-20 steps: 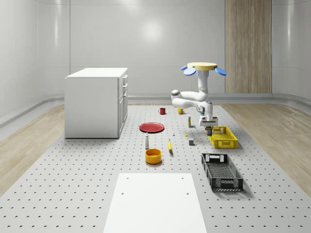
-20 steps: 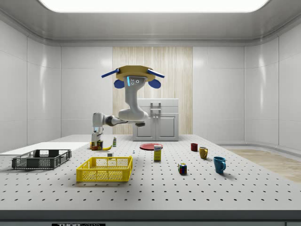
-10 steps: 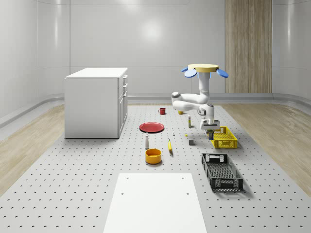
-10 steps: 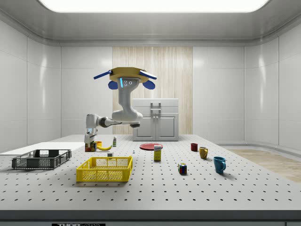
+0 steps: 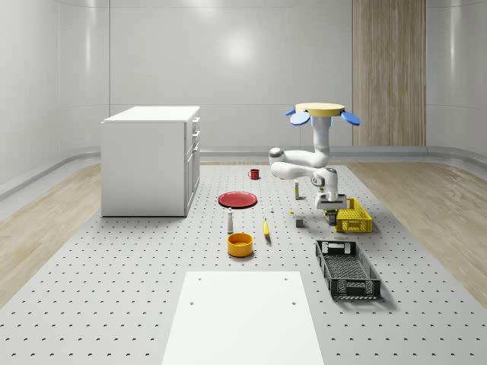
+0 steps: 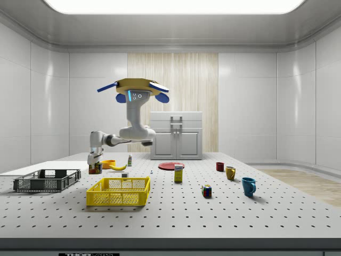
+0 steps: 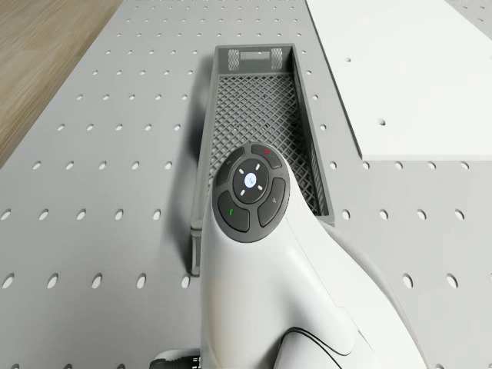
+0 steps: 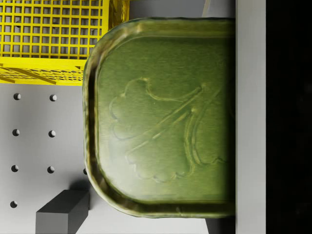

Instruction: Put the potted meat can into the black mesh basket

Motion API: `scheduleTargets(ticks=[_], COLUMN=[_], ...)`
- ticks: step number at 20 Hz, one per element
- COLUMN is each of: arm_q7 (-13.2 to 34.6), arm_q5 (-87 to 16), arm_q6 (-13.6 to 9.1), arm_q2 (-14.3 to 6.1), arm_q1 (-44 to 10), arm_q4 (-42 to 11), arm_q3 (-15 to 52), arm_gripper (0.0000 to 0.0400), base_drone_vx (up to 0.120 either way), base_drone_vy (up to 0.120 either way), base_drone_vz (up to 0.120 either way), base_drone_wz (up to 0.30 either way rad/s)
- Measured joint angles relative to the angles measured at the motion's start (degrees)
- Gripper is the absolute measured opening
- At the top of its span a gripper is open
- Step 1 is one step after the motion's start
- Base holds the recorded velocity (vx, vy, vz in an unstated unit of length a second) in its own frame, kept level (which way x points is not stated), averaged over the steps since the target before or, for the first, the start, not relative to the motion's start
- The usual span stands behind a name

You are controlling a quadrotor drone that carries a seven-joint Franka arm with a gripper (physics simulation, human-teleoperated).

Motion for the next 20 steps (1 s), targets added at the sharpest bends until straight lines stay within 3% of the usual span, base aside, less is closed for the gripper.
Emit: scheduleTargets(ticks=[20], arm_q7=[0.1], arm_q5=[0.2], arm_q6=[0.4], arm_q2=[-0.4], arm_q1=[-0.1], arm_q4=[0.0], arm_q3=[0.1], arm_gripper=[0.0281], base_drone_vx=[0.120], base_drone_vy=[0.000], base_drone_vz=[0.000], base_drone_wz=[0.000])
